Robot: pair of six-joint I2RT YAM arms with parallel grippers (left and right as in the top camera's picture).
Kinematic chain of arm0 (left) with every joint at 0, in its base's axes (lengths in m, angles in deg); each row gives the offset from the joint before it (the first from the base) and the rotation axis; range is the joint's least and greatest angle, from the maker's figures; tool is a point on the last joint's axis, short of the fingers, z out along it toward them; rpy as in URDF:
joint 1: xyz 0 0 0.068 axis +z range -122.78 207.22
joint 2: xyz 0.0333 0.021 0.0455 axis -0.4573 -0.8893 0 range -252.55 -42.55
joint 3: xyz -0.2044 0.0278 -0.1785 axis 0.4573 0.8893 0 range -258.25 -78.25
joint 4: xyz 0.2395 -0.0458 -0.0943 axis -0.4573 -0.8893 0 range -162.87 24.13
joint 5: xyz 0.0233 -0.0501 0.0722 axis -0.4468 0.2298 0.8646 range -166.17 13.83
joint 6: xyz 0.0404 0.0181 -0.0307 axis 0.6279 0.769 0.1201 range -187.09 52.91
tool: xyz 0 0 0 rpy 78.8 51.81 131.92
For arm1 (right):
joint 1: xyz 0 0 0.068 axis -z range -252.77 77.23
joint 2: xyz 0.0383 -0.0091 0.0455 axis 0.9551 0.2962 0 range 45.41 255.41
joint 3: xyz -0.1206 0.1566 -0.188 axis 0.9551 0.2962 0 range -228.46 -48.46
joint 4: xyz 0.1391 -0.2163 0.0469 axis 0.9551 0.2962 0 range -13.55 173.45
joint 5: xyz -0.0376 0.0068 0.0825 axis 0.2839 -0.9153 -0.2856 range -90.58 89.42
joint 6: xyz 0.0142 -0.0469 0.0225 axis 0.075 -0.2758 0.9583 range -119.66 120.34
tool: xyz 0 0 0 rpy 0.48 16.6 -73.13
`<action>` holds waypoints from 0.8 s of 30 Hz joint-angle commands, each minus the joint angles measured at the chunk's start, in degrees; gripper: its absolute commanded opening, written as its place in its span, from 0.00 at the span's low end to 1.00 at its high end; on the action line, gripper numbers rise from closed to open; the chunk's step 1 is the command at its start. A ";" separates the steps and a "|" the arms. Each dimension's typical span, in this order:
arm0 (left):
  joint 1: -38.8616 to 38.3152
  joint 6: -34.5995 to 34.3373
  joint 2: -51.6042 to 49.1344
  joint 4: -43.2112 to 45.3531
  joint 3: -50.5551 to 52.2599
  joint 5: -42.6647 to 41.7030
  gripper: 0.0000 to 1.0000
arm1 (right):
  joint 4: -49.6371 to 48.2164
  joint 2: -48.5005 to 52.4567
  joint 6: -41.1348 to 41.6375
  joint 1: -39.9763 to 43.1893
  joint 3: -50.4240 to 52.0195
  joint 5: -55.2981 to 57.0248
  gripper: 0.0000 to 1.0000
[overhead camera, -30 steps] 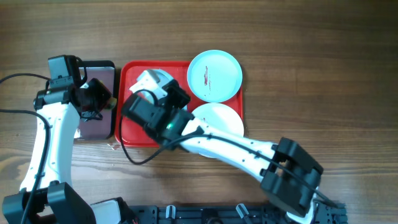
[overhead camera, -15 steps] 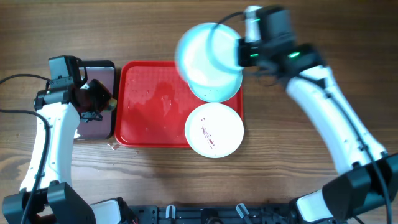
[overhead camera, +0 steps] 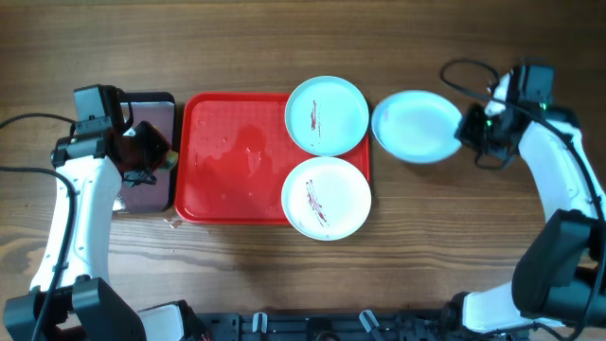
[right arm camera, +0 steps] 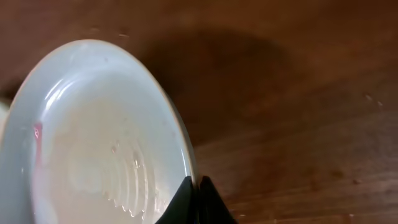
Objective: Clean dirty plates on tray and stack at the side
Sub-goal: 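Carry the plate right and set it on the table, then release the plate and move right gripper to the lower plate rim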
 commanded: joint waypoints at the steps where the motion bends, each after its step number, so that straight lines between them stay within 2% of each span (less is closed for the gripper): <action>1: 0.28 -0.52 -0.42 0.13 -0.46 0.15 0.04 | -3.06 0.48 1.51 1.60 5.70 -1.05 0.04; 8: 0.28 -0.52 -0.42 0.15 -0.46 0.15 0.04 | -6.16 0.50 1.66 1.53 10.36 2.34 0.05; 10: 0.28 -0.44 -0.42 0.15 -0.46 0.15 0.04 | -5.90 0.26 1.60 1.53 9.94 1.33 0.29; 11: 0.28 -0.13 -0.42 0.15 -0.46 0.15 0.04 | -5.55 0.24 1.60 1.55 9.44 0.74 0.34; 19: 0.28 -0.11 -0.42 0.15 -0.46 0.15 0.04 | 5.46 0.11 -1.44 0.50 -3.30 -16.63 0.37; 24: 0.28 -0.11 -0.42 0.15 -0.46 0.15 0.04 | 9.92 0.17 -2.47 -6.62 -3.26 -17.68 0.40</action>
